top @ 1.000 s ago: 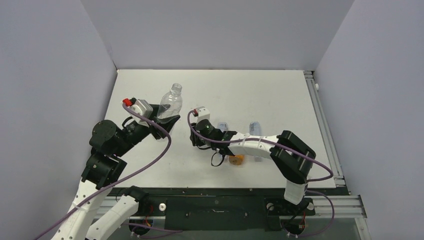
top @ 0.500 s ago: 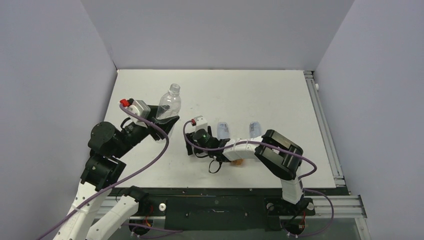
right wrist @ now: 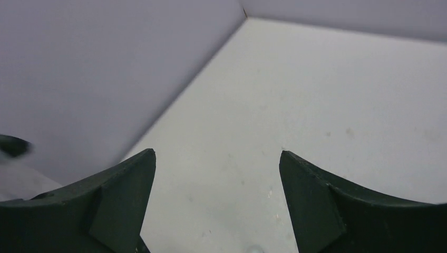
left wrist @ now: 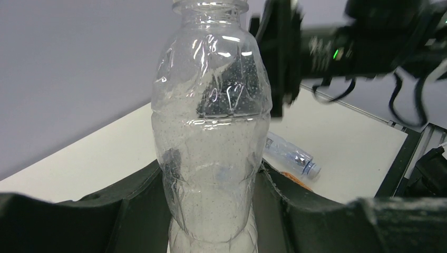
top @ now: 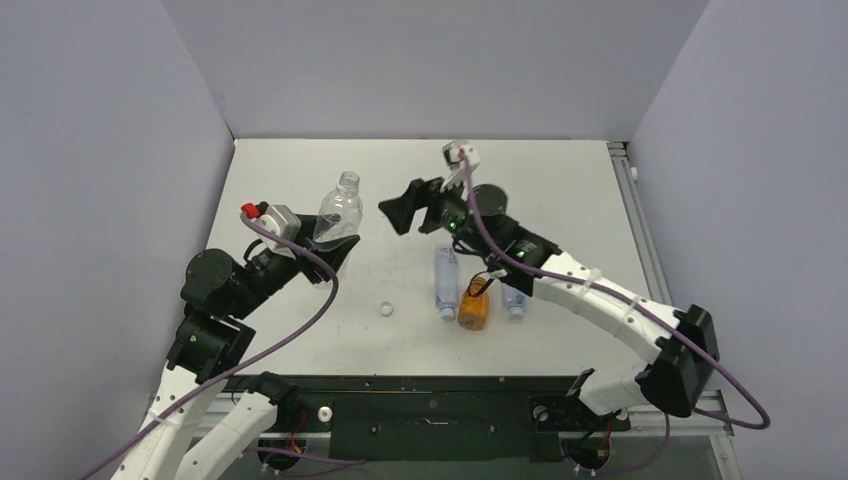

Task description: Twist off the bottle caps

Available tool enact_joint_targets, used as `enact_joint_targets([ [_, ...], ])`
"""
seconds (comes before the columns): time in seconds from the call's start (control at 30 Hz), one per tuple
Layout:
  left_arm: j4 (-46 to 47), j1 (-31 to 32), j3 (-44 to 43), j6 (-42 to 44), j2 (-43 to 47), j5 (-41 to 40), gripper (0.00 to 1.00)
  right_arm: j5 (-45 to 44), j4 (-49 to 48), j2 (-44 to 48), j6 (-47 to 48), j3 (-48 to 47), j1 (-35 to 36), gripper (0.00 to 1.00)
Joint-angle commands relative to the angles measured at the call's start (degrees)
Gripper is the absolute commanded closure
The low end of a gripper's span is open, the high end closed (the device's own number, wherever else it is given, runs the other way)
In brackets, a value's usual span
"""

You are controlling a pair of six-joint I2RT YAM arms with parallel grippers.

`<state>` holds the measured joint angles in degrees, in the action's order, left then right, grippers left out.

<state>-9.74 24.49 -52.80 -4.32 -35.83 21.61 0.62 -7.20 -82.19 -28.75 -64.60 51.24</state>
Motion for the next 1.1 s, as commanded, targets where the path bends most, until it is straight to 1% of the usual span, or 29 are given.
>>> enact_joint_targets([
  [0.0, 4.9, -0.5, 1.1, -0.7, 0.0, 2.3, 1.00, 12.3, 2.1, 6.7, 2.2, -10.8, -2.7, 0.17],
  [0.13, 6.1, -0.6, 1.8, -0.2, -0.6, 4.7, 0.99, 21.4, 3.6, 6.1, 1.9, -19.1, -2.1, 0.15],
  [0.23, 6.6, -0.6, 2.0, -0.1, -0.8, 6.7, 0.99, 25.7, 1.9, 5.0, 0.0, -21.6, -1.1, 0.15],
  [0.33, 6.7, -0.6, 2.1, 0.0, -0.7, 8.5, 0.97, 27.9, 0.7, 3.7, -0.7, -24.1, 0.2, 0.15],
  [0.4, 6.6, -0.6, 2.0, 0.3, -0.8, 9.1, 0.97, 28.2, 2.0, 2.6, 0.4, -25.9, 1.6, 0.16],
  [0.53, 6.4, -0.6, 1.6, 0.9, -0.4, 9.9, 0.96, 26.6, 6.4, 0.6, 1.9, -27.8, 3.0, 0.24],
  [0.6, 6.3, -0.6, 1.5, 1.2, -0.2, 10.2, 0.96, 25.6, 6.9, 0.4, 2.3, -28.0, 3.4, 0.31],
  [0.67, 6.2, -0.6, 1.5, 1.2, -0.2, 10.3, 0.96, 24.5, 7.0, 0.3, 2.7, -28.4, 3.9, 0.45],
  [0.7, 6.2, -0.6, 1.4, 1.3, -0.2, 10.4, 0.96, 24.3, 7.9, 0.2, 3.2, -28.9, 4.1, 0.50],
  [0.73, 6.2, -0.6, 1.4, 1.2, -0.2, 10.4, 0.96, 23.8, 9.4, 0.1, 3.6, -29.1, 4.3, 0.62],
  [0.77, 6.3, -0.6, 1.3, 1.1, -0.3, 10.5, 0.96, 23.5, 10.1, 0.0, 4.2, -29.8, 4.4, 0.69],
  [0.8, 6.3, -0.6, 1.1, 1.0, -0.3, 10.7, 0.95, 22.8, 10.9, -0.1, 4.4, -30.0, 4.6, 0.82],
  [0.83, 6.3, -0.6, 1.0, 1.0, -0.4, 10.7, 0.88, 22.3, 11.5, -0.1, 4.9, -30.2, 4.6, 0.89],
  [0.87, 5.6, -0.6, 0.6, 1.1, -0.4, 10.7, 0.59, 21.1, 12.0, 0.0, 5.4, -30.3, 4.6, 0.98],
  [0.9, 5.0, -0.6, 0.4, 1.3, -0.4, 10.7, 0.36, 20.4, 13.1, 0.0, 6.8, -30.8, 4.6, 1.00],
  [0.93, 3.2, -0.6, -0.2, 1.5, -0.5, 10.6, 0.06, 18.5, 14.0, -0.1, 7.7, -31.7, 4.7, 1.00],
  [0.97, 2.2, -0.6, -0.9, 2.2, -0.7, 10.4, 0.02, 17.4, 15.9, -0.4, 10.0, -32.2, 4.7, 1.00],
  [1.07, -3.2, -0.6, -1.8, 3.8, -0.5, 6.6, 0.03, 11.2, 18.9, -1.6, 15.1, -33.6, 4.4, 1.00],
])
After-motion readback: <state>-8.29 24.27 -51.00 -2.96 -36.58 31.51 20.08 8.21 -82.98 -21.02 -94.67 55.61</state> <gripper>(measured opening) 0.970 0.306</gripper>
